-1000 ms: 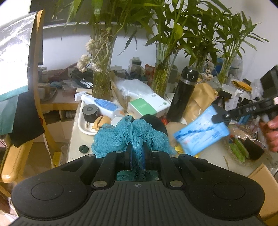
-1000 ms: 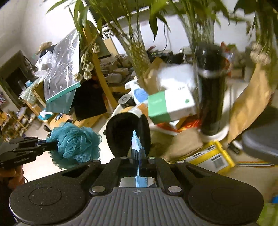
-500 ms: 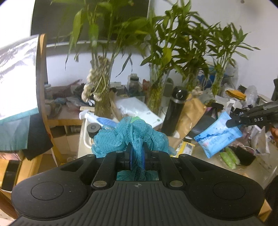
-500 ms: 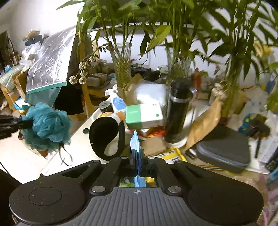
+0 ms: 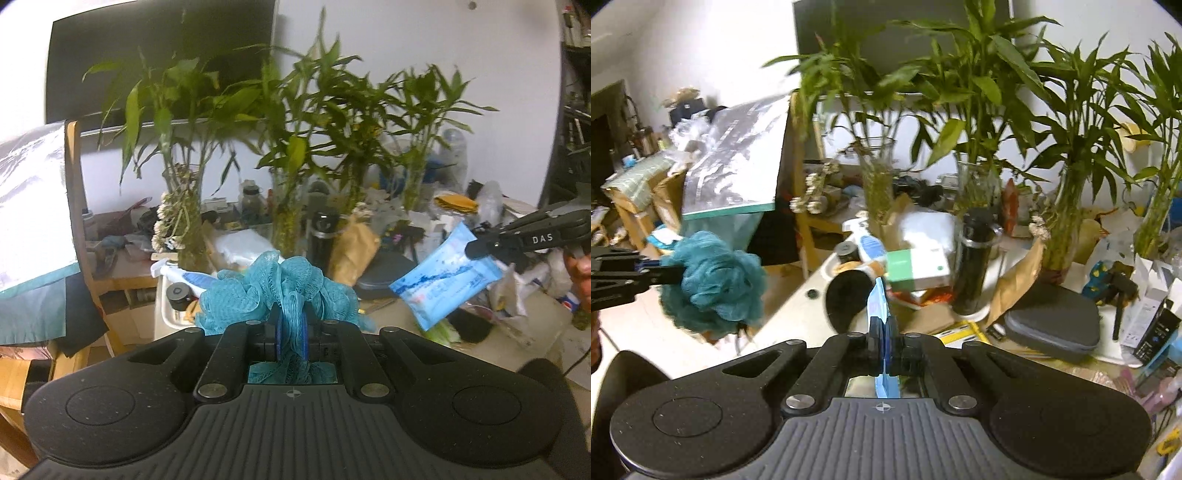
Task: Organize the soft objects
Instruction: 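Carry both items over the box and open the right tool to drop the blue packet, then open the left tool to drop the teal loofah into the box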
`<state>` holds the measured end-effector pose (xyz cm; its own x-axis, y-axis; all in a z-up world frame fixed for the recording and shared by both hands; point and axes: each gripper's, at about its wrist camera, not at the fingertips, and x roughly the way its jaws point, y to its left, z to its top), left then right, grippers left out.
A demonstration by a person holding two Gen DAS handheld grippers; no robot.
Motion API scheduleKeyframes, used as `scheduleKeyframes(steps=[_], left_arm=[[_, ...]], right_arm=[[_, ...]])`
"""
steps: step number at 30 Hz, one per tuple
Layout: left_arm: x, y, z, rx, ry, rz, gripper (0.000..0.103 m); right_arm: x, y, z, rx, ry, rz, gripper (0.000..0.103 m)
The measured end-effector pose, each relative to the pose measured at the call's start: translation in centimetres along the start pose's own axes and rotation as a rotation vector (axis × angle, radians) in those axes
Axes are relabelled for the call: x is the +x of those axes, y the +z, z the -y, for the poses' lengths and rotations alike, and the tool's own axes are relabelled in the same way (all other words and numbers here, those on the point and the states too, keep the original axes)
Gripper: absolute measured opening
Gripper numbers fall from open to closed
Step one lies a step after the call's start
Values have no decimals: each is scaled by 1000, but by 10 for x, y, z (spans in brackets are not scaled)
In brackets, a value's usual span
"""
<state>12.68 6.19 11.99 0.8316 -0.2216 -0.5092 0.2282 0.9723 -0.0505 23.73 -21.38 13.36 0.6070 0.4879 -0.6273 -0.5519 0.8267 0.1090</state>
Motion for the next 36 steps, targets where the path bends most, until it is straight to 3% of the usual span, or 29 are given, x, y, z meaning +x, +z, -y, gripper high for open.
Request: scheduleKeyframes(steps=[13,19,22,24,25,29,36], left_arm=[[-31,-36,32,95,-44,9,10],[-33,-47,36,86,-65,-9,9],[-33,-51,36,83,-72,-18,9],[-32,-52,36,81,-77,-27,9],[-32,-53,36,81,-81,-31,9],[-29,-57,40,80,-100,-42,9],[-18,-63,47,90,-135,-73,9]], right_arm=[[-16,-61,-30,66,76,-71,3],[6,-81,-34,224,170,-137,5],[21,-90,-20,305,128,-181,27],[24,-95,-17,275,56,-188,78],[24,-97,-17,253,34,-183,85],[20,-105,-13,227,17,-182,96],[12,-112,-6,238,48,-161,98]])
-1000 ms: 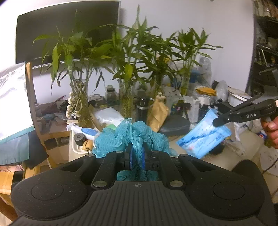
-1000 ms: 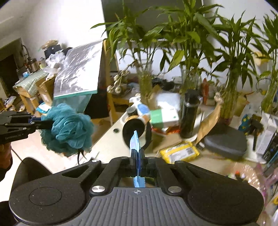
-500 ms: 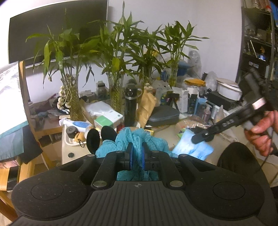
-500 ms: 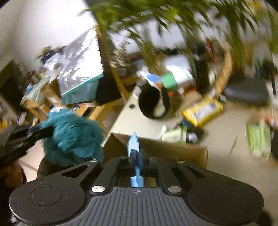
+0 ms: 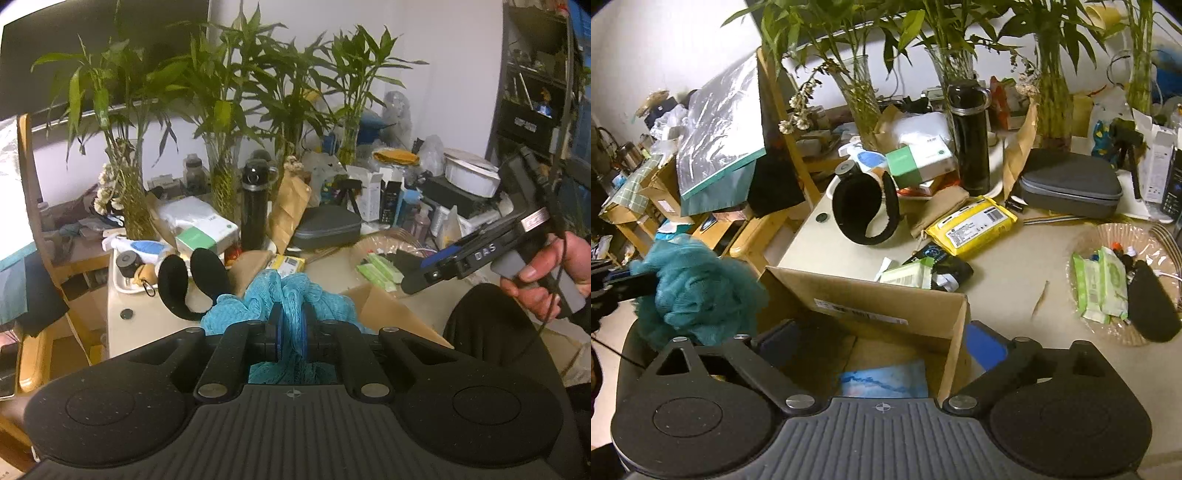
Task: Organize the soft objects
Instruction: 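Open the left tool to drop the teal loofah into the box, then move both tools back toward the desk, left tool toward the black neck pillow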
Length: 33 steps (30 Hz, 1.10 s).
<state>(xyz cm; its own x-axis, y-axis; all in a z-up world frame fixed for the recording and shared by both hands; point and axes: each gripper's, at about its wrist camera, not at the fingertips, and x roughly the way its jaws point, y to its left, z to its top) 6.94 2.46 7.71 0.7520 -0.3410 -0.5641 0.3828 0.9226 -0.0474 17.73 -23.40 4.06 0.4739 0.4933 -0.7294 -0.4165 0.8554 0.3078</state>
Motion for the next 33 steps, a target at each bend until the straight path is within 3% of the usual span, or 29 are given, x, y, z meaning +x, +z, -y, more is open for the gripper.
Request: scheduleKeyframes(steps=[4,6,8,10,22,33], left_arm=[[12,-5,4,26,-38,-26,13],[20,-9,5,44,-24,-43,27],[22,-13,5,35,-2,-28,50],[21,-15,1,20,-9,-24,54],[22,-21,-13,-17,41,-71,55],[20,-17,-30,-68,89,-60,55]], right_arm=[[-5,-1,-6,-43,0,15,100],[-7,-1,-9,-63,-9,22,102],[-8,-2,-10,-78,-9,22,103],[-8,-3,-11,-89,-5,20,103],[0,-5,-12,-98,-8,8,103],[6,-6,-12,-105,-25,-6,103]])
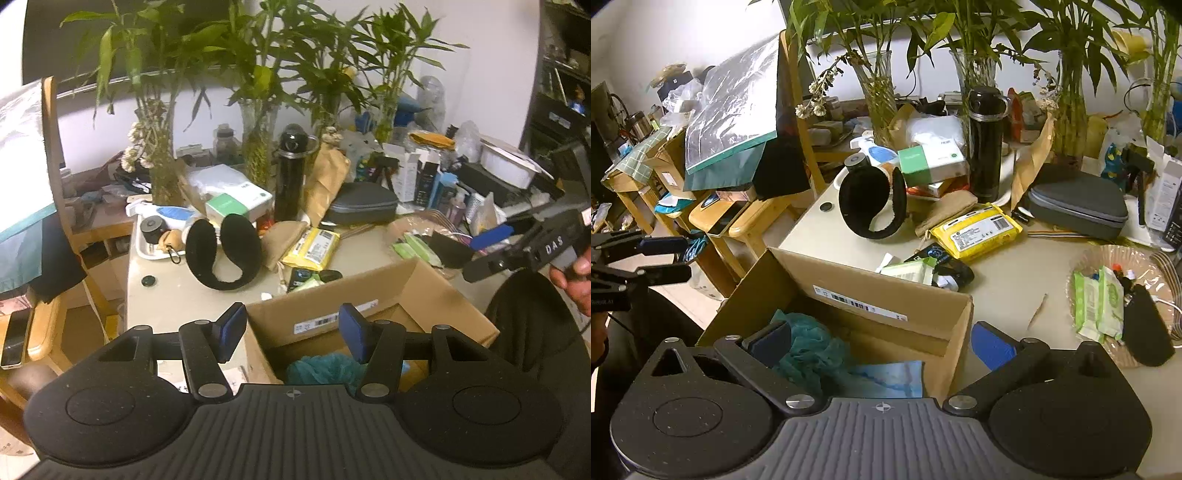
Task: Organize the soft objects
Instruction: 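Move both tools back toward the desk, left tool toward the black neck pillow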
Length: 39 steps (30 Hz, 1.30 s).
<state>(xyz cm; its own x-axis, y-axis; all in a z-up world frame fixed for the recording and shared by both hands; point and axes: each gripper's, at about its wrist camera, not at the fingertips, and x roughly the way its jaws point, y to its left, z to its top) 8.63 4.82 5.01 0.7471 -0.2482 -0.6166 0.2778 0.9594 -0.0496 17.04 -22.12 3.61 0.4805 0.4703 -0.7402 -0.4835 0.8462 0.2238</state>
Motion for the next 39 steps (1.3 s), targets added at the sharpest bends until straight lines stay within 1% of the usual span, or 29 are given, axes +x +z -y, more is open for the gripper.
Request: scheduleKeyframes(steps=[5,12,17,21,27,34,39], left_arm=[[-11,8,-12,-32,48,28,55],[-39,18,-20,-90,130,92,55],[-54,15,-19,-128,151,116,55],[-58,11,-15,-130,155,120,55],[-52,3,-12,-127,143,96,55],[-42,4,-24,-130,134,77,55],[-27,4,-29,-131,104,65,55]], right_arm=[[1,-1,1,4,5,11,103],[-4,-7,-5,9,15,25,103],[-19,-14,-10,-31,-1,53,103],[-28,-17,-7,-36,0,68,103],[-31,-15,-3,-31,-10,77,103],[-25,-8,-3,-28,-2,97,103],[-14,-1,1,-14,-2,113,103]])
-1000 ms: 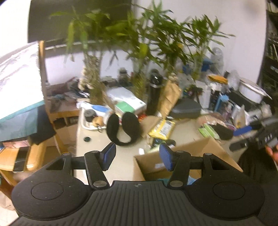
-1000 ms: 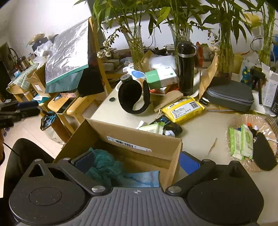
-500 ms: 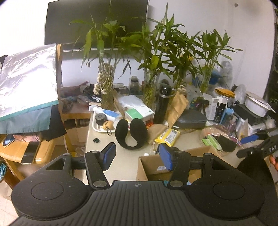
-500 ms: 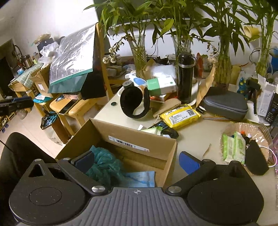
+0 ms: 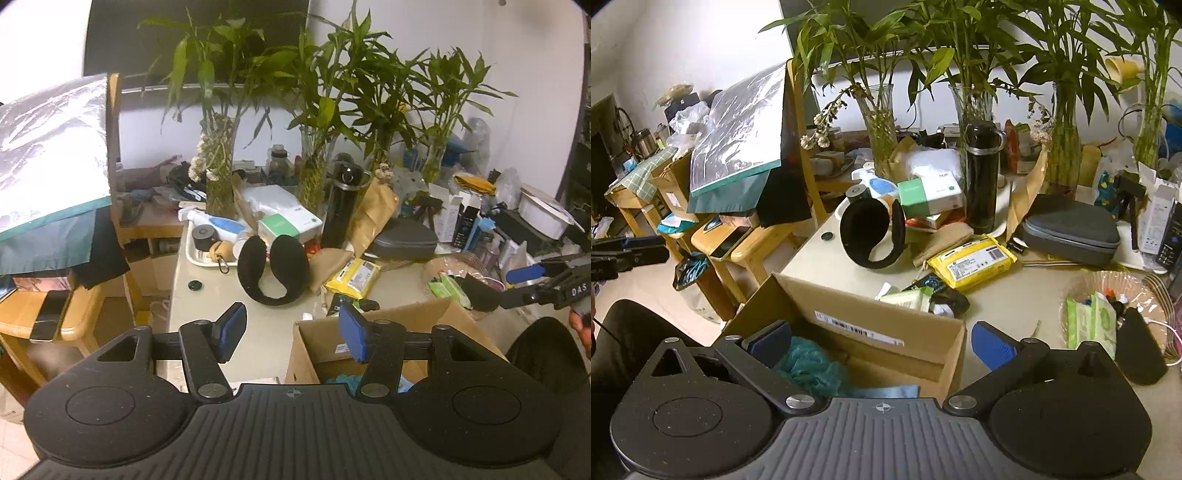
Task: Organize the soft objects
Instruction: 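Move both tools back toward the desk, left tool toward the black neck pillow, then grasp the black U-shaped neck pillow with the left tool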
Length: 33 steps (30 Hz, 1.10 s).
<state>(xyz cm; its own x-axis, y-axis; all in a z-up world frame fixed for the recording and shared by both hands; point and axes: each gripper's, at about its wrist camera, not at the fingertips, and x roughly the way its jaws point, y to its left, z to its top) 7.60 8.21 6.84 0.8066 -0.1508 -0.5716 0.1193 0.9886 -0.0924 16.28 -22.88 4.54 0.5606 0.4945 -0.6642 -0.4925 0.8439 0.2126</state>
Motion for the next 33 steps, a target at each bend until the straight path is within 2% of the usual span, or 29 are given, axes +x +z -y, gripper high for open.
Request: scheduleKeyframes(steps=[14,23,33], left_arm=[[70,10,-6,11,-42,-56,55],[108,24,-11,35,-19,-69,55],[153,34,-26,53,30,-87,55]], right_arm=[[45,17,32,71,-32,18,103],[69,30,53,86,-56,36,103],[93,43,67,56,-45,76,103]])
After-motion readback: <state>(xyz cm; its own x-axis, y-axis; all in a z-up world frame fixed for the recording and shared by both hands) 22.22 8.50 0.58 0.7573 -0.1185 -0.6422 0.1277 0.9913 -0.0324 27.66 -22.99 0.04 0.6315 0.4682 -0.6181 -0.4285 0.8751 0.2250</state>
